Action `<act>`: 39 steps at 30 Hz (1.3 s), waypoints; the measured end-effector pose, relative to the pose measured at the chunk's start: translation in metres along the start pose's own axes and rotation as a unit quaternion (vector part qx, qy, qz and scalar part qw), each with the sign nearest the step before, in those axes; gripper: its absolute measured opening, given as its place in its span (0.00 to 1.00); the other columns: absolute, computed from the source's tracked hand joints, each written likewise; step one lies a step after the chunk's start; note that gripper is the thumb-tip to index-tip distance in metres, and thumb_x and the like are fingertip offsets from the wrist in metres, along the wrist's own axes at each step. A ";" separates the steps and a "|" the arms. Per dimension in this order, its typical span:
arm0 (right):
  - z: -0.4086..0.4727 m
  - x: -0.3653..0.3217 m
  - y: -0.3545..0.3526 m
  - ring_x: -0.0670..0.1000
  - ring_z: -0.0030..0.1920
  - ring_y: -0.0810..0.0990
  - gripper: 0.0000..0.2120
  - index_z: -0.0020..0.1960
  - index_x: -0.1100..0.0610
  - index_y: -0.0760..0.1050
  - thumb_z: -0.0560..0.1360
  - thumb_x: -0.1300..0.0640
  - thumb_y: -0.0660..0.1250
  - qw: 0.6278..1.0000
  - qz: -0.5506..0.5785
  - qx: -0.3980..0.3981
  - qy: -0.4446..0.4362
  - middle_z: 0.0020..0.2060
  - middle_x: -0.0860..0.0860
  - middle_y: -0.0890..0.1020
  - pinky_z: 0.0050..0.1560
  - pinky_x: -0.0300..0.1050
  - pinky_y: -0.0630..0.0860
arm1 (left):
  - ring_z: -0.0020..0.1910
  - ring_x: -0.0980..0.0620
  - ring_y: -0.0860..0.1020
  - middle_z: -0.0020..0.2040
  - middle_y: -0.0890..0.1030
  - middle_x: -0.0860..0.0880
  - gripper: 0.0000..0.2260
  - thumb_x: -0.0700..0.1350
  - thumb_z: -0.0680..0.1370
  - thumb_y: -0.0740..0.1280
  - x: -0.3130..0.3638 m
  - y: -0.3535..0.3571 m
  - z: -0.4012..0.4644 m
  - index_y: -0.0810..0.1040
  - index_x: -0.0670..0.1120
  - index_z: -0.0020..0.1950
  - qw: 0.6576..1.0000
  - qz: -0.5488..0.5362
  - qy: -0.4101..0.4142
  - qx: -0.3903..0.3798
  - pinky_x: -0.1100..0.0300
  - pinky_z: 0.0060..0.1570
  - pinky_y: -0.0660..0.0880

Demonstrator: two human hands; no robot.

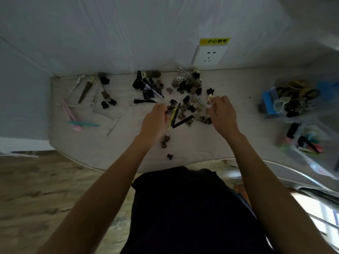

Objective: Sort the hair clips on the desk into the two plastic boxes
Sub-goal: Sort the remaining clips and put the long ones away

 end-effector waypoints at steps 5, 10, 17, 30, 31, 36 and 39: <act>0.034 -0.016 0.011 0.60 0.50 0.75 0.13 0.59 0.64 0.71 0.76 0.64 0.57 0.997 -0.045 -0.052 -0.034 0.53 0.62 0.75 0.49 0.48 0.69 | 0.51 0.42 0.75 0.57 0.74 0.41 0.14 0.45 0.79 0.61 0.019 0.017 0.013 0.68 0.40 0.62 0.999 0.014 -0.031 -0.020 0.54 0.47 0.70; 0.057 -0.016 0.035 0.61 0.55 0.75 0.12 0.58 0.63 0.69 0.77 0.57 0.60 0.970 -0.207 -0.131 -0.002 0.53 0.61 0.78 0.57 0.52 0.66 | 0.55 0.42 0.75 0.58 0.75 0.41 0.17 0.44 0.75 0.67 0.024 0.018 0.023 0.70 0.40 0.61 0.999 0.004 -0.043 -0.030 0.53 0.52 0.72; 0.052 -0.002 0.027 0.62 0.53 0.76 0.11 0.55 0.63 0.72 0.75 0.60 0.61 0.983 -0.129 -0.128 -0.009 0.51 0.61 0.78 0.52 0.51 0.68 | 0.60 0.42 0.71 0.61 0.72 0.39 0.18 0.40 0.77 0.60 0.001 0.006 0.023 0.66 0.40 0.67 0.997 0.055 -0.058 -0.021 0.52 0.57 0.70; -0.010 -0.064 0.054 0.57 0.32 0.77 0.08 0.48 0.59 0.75 0.69 0.63 0.65 0.908 -0.213 -0.177 -0.314 0.33 0.56 0.80 0.45 0.47 0.69 | 0.48 0.38 0.75 0.50 0.77 0.36 0.15 0.42 0.80 0.56 -0.024 -0.013 0.006 0.66 0.38 0.66 0.998 0.020 -0.049 0.021 0.50 0.45 0.70; -0.010 -0.063 0.058 0.56 0.31 0.78 0.09 0.46 0.58 0.76 0.66 0.62 0.69 0.902 -0.239 -0.185 -0.309 0.32 0.54 0.80 0.44 0.46 0.70 | 0.44 0.38 0.75 0.46 0.78 0.36 0.15 0.41 0.80 0.55 -0.025 -0.018 0.003 0.65 0.38 0.65 0.997 0.028 -0.057 0.036 0.52 0.41 0.68; -0.008 -0.062 0.068 0.49 0.26 0.75 0.10 0.34 0.53 0.76 0.59 0.63 0.76 0.891 -0.267 -0.169 -0.325 0.28 0.49 0.78 0.38 0.39 0.71 | 0.37 0.39 0.76 0.40 0.79 0.37 0.12 0.40 0.80 0.56 -0.048 -0.036 -0.023 0.67 0.38 0.61 0.994 0.002 -0.075 0.078 0.56 0.37 0.63; -0.004 -0.063 0.069 0.51 0.26 0.76 0.09 0.35 0.55 0.76 0.60 0.63 0.75 0.894 -0.259 -0.160 -0.329 0.30 0.51 0.78 0.38 0.40 0.72 | 0.43 0.43 0.79 0.46 0.80 0.42 0.20 0.48 0.76 0.65 -0.066 -0.031 -0.045 0.67 0.40 0.63 0.999 0.001 -0.025 0.020 0.57 0.40 0.66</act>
Point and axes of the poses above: each hand's wrist, its own z-axis towards the middle knuckle, its own y-axis out of the palm, x = y × z, the point moved 5 cm from there along z, towards the middle knuckle
